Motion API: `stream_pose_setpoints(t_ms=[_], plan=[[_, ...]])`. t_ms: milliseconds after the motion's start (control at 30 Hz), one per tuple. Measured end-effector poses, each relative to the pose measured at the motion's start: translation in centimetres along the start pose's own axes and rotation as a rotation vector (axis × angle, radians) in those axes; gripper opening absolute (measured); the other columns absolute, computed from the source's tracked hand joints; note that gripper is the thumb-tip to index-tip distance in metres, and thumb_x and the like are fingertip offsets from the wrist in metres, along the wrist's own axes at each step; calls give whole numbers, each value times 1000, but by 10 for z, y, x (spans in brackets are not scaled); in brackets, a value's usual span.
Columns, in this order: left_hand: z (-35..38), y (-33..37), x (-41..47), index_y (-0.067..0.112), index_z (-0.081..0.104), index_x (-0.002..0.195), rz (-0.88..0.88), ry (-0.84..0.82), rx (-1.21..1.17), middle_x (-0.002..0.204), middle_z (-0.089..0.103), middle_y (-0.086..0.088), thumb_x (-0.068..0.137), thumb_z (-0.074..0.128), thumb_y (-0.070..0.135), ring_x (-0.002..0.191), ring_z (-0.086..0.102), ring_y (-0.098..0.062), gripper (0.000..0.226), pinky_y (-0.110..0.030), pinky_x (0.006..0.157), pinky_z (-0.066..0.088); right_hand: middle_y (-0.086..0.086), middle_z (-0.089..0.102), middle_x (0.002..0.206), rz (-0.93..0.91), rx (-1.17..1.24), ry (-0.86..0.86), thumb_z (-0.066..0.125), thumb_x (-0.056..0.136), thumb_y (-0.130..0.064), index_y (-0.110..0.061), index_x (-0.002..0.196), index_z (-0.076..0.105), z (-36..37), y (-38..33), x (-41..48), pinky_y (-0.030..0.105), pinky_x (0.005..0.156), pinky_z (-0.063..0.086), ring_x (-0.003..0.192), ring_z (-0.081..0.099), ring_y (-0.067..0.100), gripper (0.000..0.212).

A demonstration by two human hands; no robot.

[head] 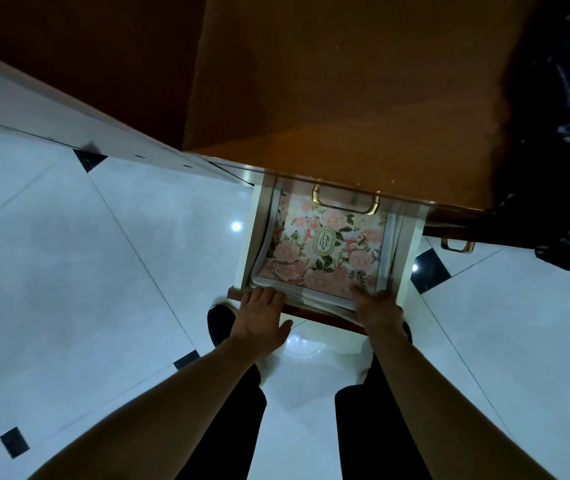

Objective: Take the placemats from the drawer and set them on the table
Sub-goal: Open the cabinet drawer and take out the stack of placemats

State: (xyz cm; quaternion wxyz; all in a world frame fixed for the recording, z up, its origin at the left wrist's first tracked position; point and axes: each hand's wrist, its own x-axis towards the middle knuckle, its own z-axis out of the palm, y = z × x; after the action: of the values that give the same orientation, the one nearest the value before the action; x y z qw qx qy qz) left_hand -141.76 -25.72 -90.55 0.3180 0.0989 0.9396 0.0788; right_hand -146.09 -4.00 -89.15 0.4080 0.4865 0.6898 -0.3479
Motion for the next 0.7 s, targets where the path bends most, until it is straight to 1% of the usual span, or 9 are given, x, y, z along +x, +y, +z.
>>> stream_pose_setpoints(t_ms=[67,167,200,267,333,400,500,600,700], plan=[[1,-1,0,14,58,108,0,4,-5,104,63,-7,75,64,47,99,58,-29,47,-41,93,45,16,60,126,83,243,-16,71,67,-61,-15,136,48,4,-7,2,46,97,50,109,59,36,86],[0,-2,1,14,57,110,-2,-14,-25,108,61,-7,78,62,47,102,55,-28,46,-40,96,42,8,57,129,215,661,-81,70,81,-46,-11,136,49,11,-16,4,46,106,44,119,54,31,68],[0,-3,1,15,57,111,-7,-20,-30,108,61,-6,78,61,47,103,55,-28,46,-40,96,41,8,57,129,221,682,-74,70,81,-43,-10,135,49,13,-15,7,46,106,44,117,55,31,66],[0,-4,1,15,57,110,-12,-24,-41,107,61,-7,77,61,47,102,55,-28,46,-40,95,42,10,63,116,181,653,-71,68,82,-39,-7,128,54,15,-10,12,47,99,49,95,61,25,58],[1,-5,1,14,57,108,-16,-23,-51,106,61,-7,76,61,47,101,56,-29,45,-41,93,43,14,63,120,161,686,-134,59,89,-27,-4,127,56,18,-10,17,44,94,50,75,57,16,45],[3,-7,3,14,58,106,-24,-22,-67,104,62,-7,75,63,45,99,56,-29,44,-41,92,44,14,58,130,212,706,-97,59,90,-27,-7,129,55,20,-17,19,42,91,49,80,56,18,44],[3,-8,5,15,57,108,-21,-27,-72,107,60,-7,77,62,46,102,54,-29,44,-41,94,42,5,55,126,350,845,-2,66,83,-43,-18,124,55,18,-26,18,39,89,50,98,54,24,49],[3,-8,6,15,57,110,-19,-15,-76,108,60,-7,78,62,45,103,54,-29,45,-41,96,41,3,60,113,332,946,36,71,79,-45,-24,102,56,24,-23,19,35,84,52,88,57,18,34],[2,-9,7,15,57,111,-29,-19,-95,110,60,-7,79,62,45,104,53,-28,44,-40,97,40,0,59,96,351,1030,48,72,78,-48,-25,87,55,26,-20,21,33,81,52,81,56,17,30]])
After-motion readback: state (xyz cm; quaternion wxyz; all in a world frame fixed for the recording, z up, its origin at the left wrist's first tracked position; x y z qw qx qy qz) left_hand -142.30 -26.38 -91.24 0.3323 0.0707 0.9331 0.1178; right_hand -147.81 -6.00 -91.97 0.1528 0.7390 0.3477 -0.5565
